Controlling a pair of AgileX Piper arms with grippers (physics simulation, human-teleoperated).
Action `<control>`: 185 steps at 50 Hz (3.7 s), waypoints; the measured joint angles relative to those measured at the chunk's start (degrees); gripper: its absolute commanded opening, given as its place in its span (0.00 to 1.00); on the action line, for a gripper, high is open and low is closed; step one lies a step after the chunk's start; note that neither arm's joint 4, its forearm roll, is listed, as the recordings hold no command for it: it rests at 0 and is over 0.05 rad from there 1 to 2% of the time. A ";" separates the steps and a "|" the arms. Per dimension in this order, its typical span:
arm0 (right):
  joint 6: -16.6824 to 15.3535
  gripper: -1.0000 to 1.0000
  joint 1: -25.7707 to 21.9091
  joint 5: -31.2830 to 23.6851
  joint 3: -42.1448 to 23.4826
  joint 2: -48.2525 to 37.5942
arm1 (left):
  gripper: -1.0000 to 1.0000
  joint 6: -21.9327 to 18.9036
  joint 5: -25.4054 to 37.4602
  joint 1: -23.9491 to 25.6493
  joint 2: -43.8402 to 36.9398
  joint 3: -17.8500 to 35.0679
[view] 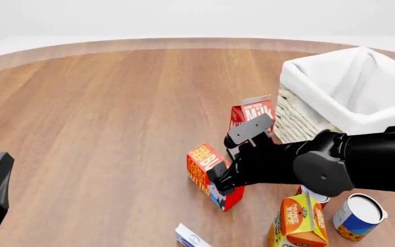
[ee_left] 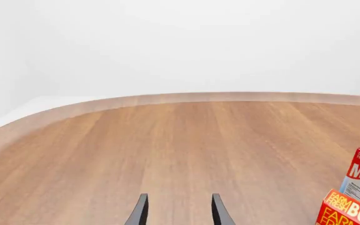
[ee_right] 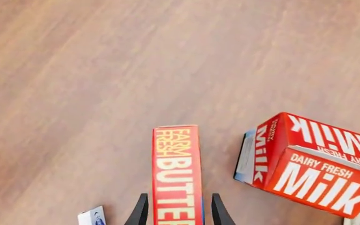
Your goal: Pick up the cream cheese box and the butter, and put them in the basket.
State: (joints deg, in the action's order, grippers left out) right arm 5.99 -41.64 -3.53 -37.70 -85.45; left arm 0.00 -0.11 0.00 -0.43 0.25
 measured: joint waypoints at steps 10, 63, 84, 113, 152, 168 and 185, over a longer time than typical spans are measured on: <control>-0.04 1.00 -0.10 0.67 -0.05 -1.05 | 1.00 0.00 0.00 0.00 0.00 0.00; 1.12 0.00 -0.85 6.84 1.84 -6.78 | 1.00 0.00 0.00 0.00 0.00 0.00; 0.11 0.00 -1.44 3.83 0.98 -4.54 | 1.00 0.00 0.00 0.00 0.00 0.00; -2.29 0.00 -4.40 -6.90 -4.70 5.50 | 1.00 0.00 0.00 0.00 0.00 0.00; -9.51 0.00 0.55 -17.88 -14.16 19.56 | 1.00 0.00 0.00 0.00 0.00 0.00; -11.33 0.00 7.36 -22.61 -18.45 24.59 | 1.00 0.00 0.00 0.00 0.00 0.00; -10.42 0.00 15.98 -29.03 -23.42 31.93 | 1.00 0.00 0.00 0.00 0.00 0.00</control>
State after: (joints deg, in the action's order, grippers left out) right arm -4.43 -25.66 -32.56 -61.12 -53.52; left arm 0.00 -0.11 0.00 -0.43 0.25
